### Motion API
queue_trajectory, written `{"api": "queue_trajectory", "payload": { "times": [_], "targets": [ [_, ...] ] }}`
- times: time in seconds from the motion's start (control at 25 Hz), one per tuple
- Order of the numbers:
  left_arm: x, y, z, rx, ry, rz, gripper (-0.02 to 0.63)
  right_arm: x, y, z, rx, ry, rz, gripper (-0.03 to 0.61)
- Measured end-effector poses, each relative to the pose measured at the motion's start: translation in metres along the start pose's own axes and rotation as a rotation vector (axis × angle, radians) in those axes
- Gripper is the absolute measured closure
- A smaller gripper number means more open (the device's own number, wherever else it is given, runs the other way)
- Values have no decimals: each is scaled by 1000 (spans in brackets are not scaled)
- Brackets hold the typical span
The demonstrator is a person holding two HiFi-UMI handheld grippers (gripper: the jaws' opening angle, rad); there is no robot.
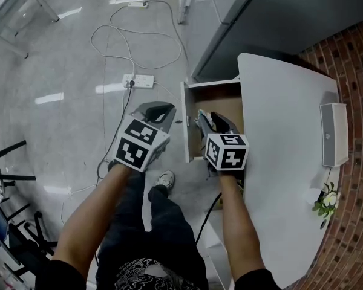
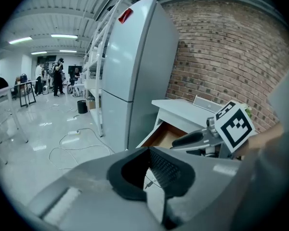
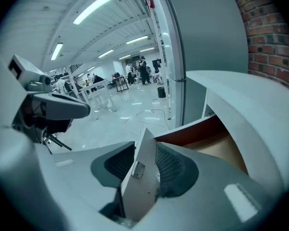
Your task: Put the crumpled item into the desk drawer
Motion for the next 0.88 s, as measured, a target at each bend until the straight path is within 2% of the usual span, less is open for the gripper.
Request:
{"api": "queue_trajectory", "payload": {
  "times": [0.28,0.6,0.88],
  "targets": [
    [-40,38,3,0,-14,-64,611,-48,28,24,-27,59,-64,466],
    [-101,95,23,-66,-32,-155,611,-127,66,57,-46,122,-184,519],
    [-129,131,33,-98,-11,-187,611,-174,95,82,-52,146,-247,541]
  ]
}}
Point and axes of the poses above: the fingertips, and each gripper's own axes: y backward along the fingers, z to its left, x out of its underside, the point moved 2 cm from there along y, backward along the fingers, and after that the axes turned 1 degree about z, right-handed, at the moved point
